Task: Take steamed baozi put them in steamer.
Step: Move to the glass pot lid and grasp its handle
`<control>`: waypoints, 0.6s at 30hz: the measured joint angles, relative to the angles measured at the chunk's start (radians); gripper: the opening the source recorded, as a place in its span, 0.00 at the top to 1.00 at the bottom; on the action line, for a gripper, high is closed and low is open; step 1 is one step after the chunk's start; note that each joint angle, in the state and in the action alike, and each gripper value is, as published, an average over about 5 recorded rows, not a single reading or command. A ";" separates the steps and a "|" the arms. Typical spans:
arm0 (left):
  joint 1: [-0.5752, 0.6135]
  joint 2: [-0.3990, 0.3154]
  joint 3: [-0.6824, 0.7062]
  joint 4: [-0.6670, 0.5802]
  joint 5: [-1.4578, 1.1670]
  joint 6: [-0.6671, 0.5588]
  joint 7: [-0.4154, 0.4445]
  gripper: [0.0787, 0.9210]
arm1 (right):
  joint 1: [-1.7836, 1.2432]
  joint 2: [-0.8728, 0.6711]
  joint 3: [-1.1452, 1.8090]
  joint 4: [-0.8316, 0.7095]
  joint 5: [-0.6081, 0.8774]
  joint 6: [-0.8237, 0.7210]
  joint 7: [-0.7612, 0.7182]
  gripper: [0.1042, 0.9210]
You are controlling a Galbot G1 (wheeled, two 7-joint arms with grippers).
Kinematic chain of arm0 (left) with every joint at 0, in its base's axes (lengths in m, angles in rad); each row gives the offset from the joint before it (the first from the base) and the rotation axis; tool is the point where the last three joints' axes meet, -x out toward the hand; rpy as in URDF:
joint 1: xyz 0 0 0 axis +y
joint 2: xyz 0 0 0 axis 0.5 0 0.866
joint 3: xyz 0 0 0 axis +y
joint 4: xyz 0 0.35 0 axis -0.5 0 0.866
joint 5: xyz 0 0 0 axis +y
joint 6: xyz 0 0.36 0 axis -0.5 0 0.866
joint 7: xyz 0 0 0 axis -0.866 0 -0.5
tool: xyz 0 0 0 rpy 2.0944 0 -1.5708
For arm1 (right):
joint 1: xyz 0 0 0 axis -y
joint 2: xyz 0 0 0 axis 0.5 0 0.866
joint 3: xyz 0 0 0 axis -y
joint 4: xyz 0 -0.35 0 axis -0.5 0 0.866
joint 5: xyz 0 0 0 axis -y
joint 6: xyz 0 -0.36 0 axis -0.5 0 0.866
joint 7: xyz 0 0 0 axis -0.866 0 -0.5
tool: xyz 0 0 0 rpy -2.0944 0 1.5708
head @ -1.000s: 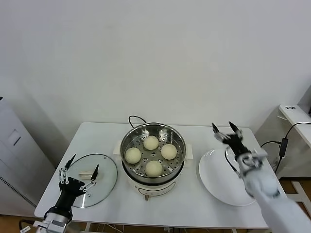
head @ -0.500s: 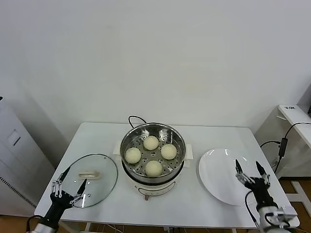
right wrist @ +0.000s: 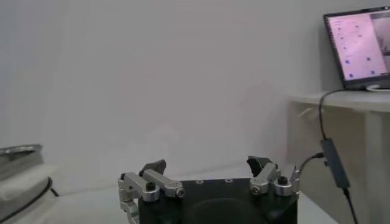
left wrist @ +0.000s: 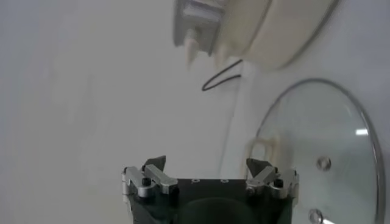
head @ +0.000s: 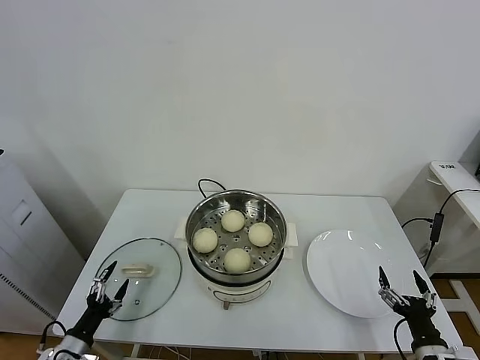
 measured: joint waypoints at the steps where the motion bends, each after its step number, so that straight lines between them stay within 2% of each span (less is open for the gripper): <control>1: -0.011 0.001 0.002 0.011 0.015 0.003 -0.001 0.12 | -0.005 0.004 0.004 0.003 -0.002 0.000 0.000 0.12; 10: -0.101 0.002 0.021 0.106 0.102 0.031 -0.010 0.12 | -0.042 0.032 0.028 0.020 -0.019 0.003 -0.001 0.12; 18: -0.156 0.001 0.039 0.141 0.142 0.066 -0.028 0.12 | -0.065 0.048 0.040 0.022 -0.028 0.011 -0.004 0.12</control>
